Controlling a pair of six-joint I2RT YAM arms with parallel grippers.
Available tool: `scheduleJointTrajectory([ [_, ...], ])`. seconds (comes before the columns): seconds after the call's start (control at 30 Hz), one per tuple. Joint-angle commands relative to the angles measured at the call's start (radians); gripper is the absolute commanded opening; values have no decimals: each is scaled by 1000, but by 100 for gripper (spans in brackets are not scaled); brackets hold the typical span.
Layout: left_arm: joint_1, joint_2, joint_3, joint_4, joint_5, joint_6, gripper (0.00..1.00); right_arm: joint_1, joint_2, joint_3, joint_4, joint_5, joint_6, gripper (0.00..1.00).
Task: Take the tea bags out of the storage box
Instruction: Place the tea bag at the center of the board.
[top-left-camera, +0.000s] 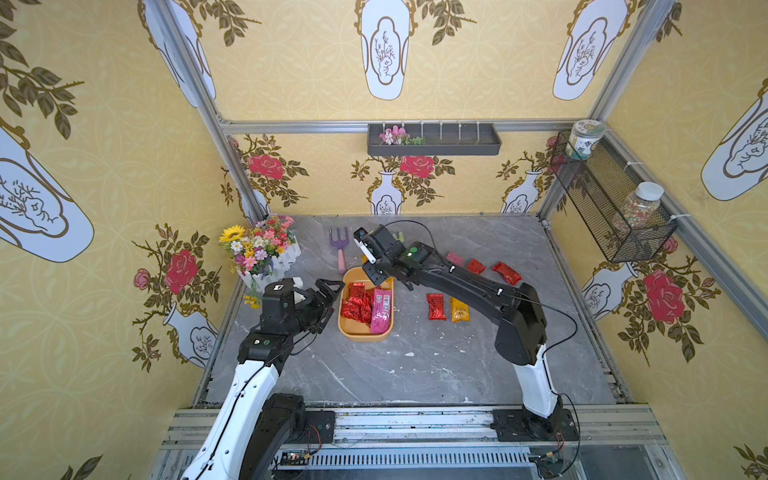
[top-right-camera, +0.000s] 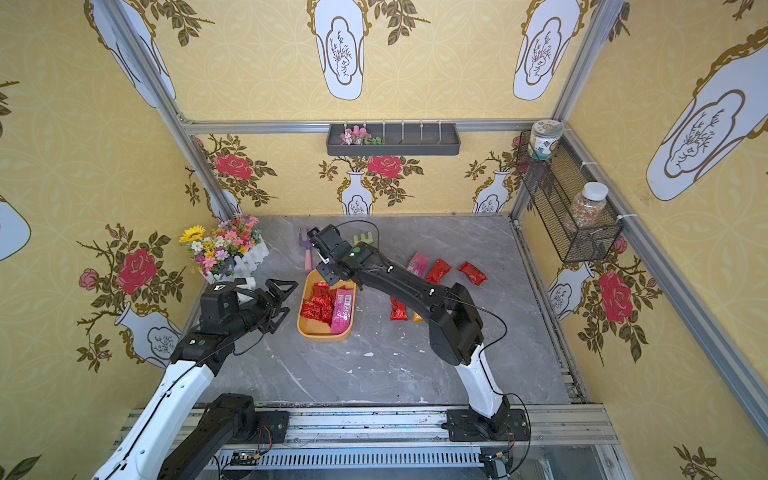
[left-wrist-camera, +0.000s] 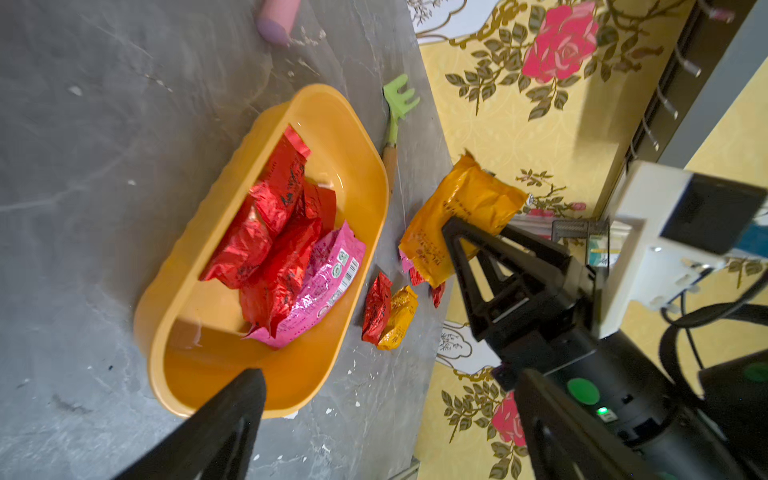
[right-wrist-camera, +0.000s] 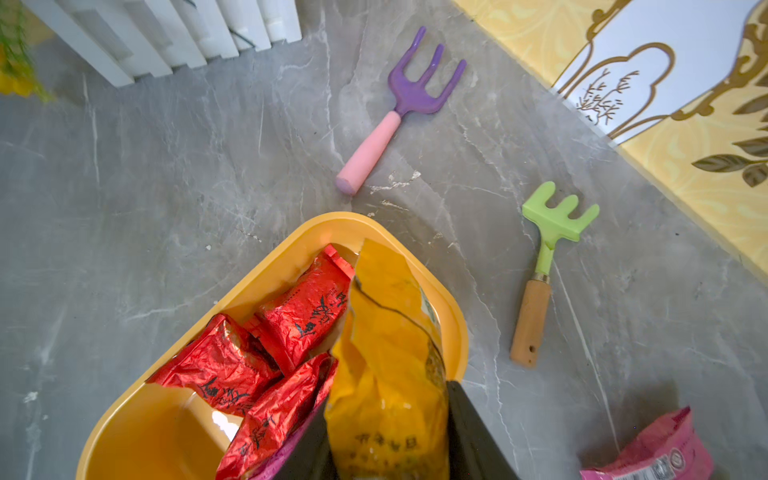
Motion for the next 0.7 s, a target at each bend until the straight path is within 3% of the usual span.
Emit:
scheduleJointTrajectory([
  [0.0, -108, 52, 22, 51, -80, -3, 99, -50, -122, -138, 46, -91, 107, 39],
  [0.17, -318, 177, 44, 170, -157, -37, 99, -189, -366, -417, 45, -146, 175, 40],
  [0.33, -433, 317, 80, 303, -161, -63, 99, -393, -546, -646, -11, -154, 196, 41],
  [0.47, -487, 407, 136, 337, -151, -57, 99, -534, -557, -731, -54, -136, 212, 39],
  [0.67, -506, 439, 160, 366, -127, -50, 100, -574, -419, -706, -80, -72, 246, 39],
])
